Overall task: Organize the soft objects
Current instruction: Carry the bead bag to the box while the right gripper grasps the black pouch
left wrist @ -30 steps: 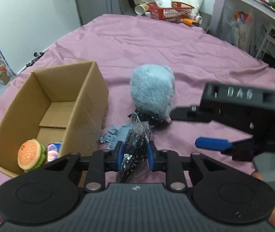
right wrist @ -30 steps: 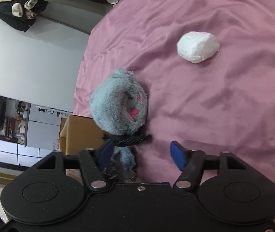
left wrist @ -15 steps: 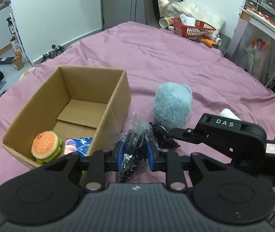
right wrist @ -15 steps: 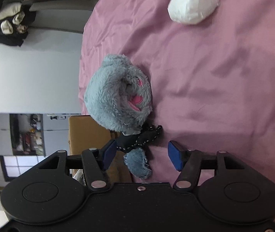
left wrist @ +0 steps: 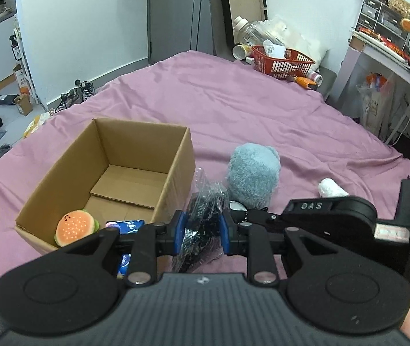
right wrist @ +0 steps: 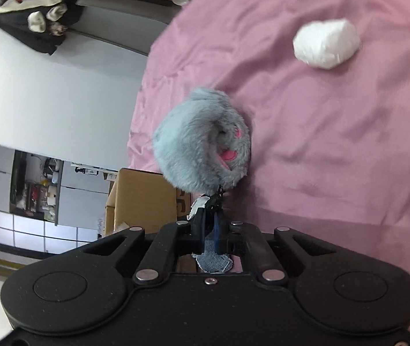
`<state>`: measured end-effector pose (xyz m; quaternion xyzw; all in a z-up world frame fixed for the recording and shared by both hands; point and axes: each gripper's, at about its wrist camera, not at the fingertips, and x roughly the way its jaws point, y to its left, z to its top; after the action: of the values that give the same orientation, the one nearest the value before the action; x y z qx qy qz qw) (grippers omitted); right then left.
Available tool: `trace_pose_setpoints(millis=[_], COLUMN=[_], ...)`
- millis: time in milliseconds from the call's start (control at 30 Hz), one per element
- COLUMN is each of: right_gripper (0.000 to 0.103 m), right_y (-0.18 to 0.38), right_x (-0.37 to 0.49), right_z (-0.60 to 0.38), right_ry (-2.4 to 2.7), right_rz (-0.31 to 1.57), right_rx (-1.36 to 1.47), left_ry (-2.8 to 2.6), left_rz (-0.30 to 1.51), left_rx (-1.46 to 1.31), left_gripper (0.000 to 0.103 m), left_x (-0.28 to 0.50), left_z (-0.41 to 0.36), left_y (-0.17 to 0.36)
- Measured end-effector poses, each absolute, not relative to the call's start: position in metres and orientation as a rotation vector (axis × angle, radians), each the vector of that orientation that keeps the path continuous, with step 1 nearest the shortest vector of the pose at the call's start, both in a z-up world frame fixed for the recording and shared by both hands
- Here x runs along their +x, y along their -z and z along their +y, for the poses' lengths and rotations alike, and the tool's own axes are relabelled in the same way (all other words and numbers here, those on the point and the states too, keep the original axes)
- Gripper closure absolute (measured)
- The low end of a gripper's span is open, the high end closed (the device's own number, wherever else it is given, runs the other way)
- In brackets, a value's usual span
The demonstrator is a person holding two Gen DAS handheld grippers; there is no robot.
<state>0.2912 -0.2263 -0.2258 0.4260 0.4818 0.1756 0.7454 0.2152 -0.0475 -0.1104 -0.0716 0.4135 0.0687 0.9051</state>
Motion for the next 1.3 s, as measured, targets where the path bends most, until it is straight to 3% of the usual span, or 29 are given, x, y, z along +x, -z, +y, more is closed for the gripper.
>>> trace_pose_setpoints(millis=[1300], right_gripper=[0.098], right_y=[0.142], right_x=[0.265], right_z=[-0.193], right_ry=[-0.468], right_rz=[0.85], right_rx=[0.785], left_ry=[-0.145], left_rz=[0.728], left_rx=[-0.385], left_gripper=[0.078], left_x=[0.204], left_z=[0.051], left_y=[0.092])
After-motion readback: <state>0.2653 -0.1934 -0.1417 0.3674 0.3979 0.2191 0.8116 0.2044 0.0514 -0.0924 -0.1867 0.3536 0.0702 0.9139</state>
